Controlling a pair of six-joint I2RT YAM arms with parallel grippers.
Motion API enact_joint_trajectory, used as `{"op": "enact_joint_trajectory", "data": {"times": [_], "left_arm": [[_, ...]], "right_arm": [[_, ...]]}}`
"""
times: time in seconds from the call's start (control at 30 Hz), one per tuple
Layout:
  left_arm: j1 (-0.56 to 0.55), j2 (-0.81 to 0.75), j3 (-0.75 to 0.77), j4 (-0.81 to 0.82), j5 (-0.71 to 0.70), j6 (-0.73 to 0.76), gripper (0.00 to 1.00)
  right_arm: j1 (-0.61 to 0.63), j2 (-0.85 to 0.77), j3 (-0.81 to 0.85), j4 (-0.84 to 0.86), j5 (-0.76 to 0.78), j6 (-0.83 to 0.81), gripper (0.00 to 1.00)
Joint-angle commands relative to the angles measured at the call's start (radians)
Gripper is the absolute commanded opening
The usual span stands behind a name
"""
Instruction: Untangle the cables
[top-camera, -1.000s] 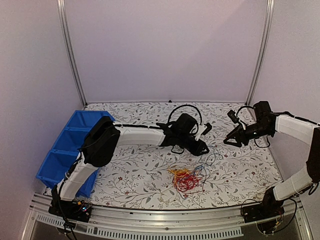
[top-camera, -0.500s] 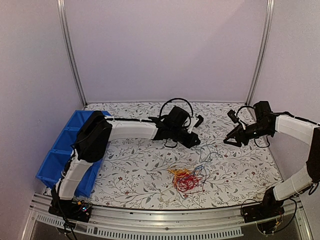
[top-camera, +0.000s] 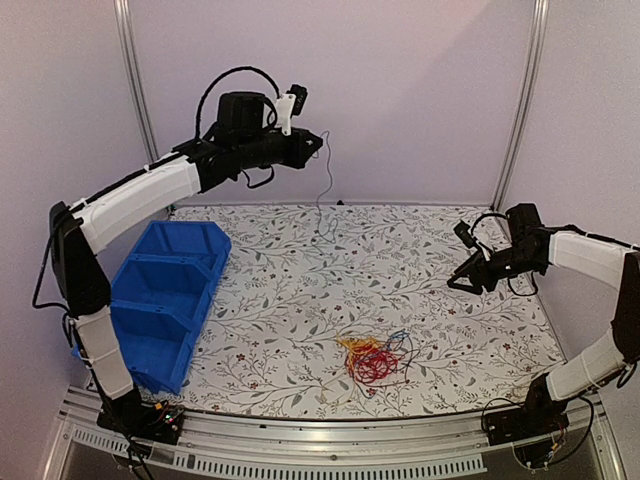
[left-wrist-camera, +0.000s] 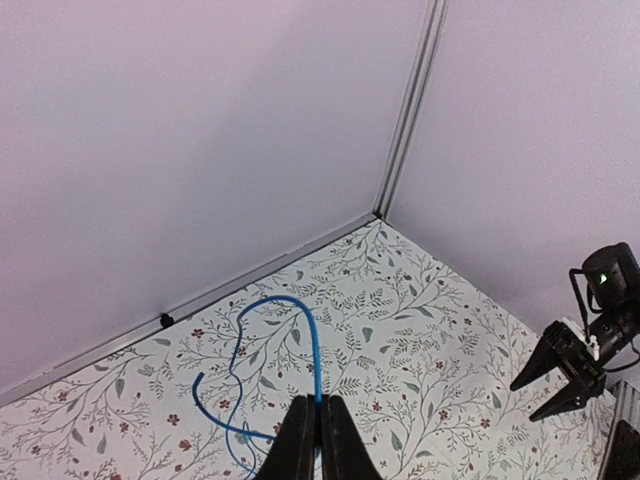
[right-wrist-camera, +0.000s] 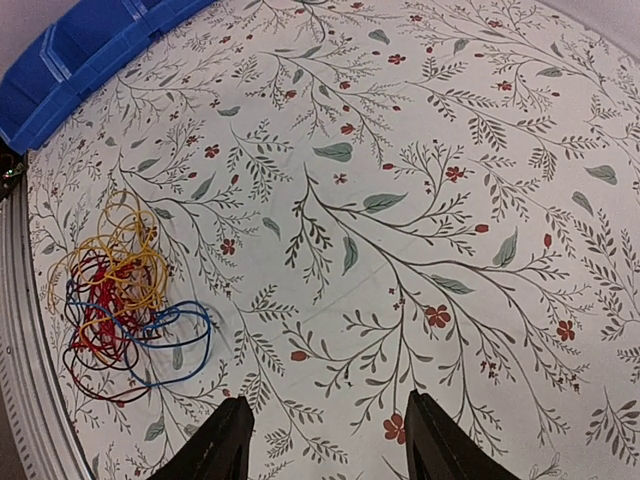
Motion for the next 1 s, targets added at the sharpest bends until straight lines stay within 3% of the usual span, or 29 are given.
{"op": "enact_joint_trajectory", "data": {"times": [0.0, 0.47, 0.97], "left_arm": [[0.049, -0.065, 0.054, -0.13, -0.125, 0.069, 0.0], [0.25, -0.247, 0.148, -0.253, -0.306, 0.163, 0.0], [0.418, -0.441, -0.02, -0.225, -0.396, 0.247, 0.0]], "right_arm": [[0.002, 0.013, -0.009, 0.02, 0.017, 0.001, 0.56], [0.006, 0.044, -0.009, 0.017, 0.025, -0.014, 0.56], [0.022, 0.073, -0.007, 0.014, 0.039, -0.014, 0.56]]}}
